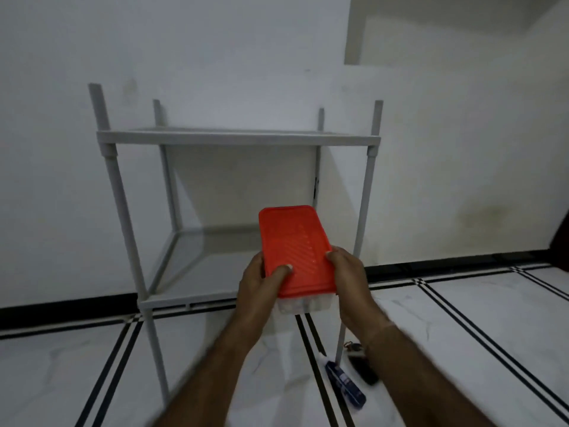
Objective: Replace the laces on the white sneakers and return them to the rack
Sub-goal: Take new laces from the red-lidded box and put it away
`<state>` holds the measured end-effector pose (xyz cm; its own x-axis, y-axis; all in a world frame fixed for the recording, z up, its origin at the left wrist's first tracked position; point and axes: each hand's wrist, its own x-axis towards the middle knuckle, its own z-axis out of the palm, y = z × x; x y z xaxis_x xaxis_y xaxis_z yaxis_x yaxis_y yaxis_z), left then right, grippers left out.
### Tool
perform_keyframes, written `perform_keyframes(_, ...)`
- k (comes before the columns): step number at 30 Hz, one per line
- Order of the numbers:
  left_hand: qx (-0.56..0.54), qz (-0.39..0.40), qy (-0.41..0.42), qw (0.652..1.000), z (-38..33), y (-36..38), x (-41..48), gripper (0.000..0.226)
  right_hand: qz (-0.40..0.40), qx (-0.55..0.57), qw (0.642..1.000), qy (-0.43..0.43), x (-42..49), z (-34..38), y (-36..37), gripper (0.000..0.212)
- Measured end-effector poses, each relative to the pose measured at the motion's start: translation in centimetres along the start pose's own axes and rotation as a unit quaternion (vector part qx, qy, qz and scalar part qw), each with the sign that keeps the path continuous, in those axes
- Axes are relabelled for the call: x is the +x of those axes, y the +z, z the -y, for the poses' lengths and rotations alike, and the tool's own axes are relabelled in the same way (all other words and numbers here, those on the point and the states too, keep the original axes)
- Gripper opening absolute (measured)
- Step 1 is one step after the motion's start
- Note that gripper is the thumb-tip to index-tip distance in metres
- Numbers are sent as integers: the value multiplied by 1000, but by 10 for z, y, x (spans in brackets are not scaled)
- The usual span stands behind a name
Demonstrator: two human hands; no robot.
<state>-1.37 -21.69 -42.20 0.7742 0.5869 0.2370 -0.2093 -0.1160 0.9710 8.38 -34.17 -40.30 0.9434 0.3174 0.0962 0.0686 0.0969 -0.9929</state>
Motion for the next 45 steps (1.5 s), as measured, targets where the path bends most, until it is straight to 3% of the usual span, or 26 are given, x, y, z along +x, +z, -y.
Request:
perform_keyframes(5,9,42,-25,999,6,11,60,48,-39,-10,999,30,82,2,8,19)
perform_keyframes(10,-27,63,-63,996,30,12,108,49,20,15,998,60,122,-15,5,27)
perform_keyframes(14,-34,70,-94,993,49,18,123,41,5,-8,997,70,140,-32,7,23)
perform_keyframes(19,-18,46,-72,996,66,24,108,33,-7,-43,998,54,145,-58,7,24)
perform_keyframes(24,17,11,-38,999,69,26,107,40,-14,-49,998,38,139,-63,4,29)
perform_keyframes(28,57,-8,-22,998,73,23,101,48,-27,-60,998,7,132,-69,4,34)
perform_keyframes(32,88,-28,-14,996,68,22,86,71,-35,-65,997,-5,116,-69,-2,36)
perform_keyframes(36,117,-55,11,991,52,20,57,64,-54,-82,995,-25,87,-62,-8,37)
perform_keyframes(40,120,-85,19,989,51,2,6,58,-68,-120,984,-114,30,-62,-3,41)
perform_keyframes(42,116,-94,12,989,60,-13,-26,53,-49,-137,979,-141,1,-74,1,40)
perform_keyframes(45,154,-113,-33,981,91,-47,-85,47,50,-143,984,-90,-60,-104,12,33)
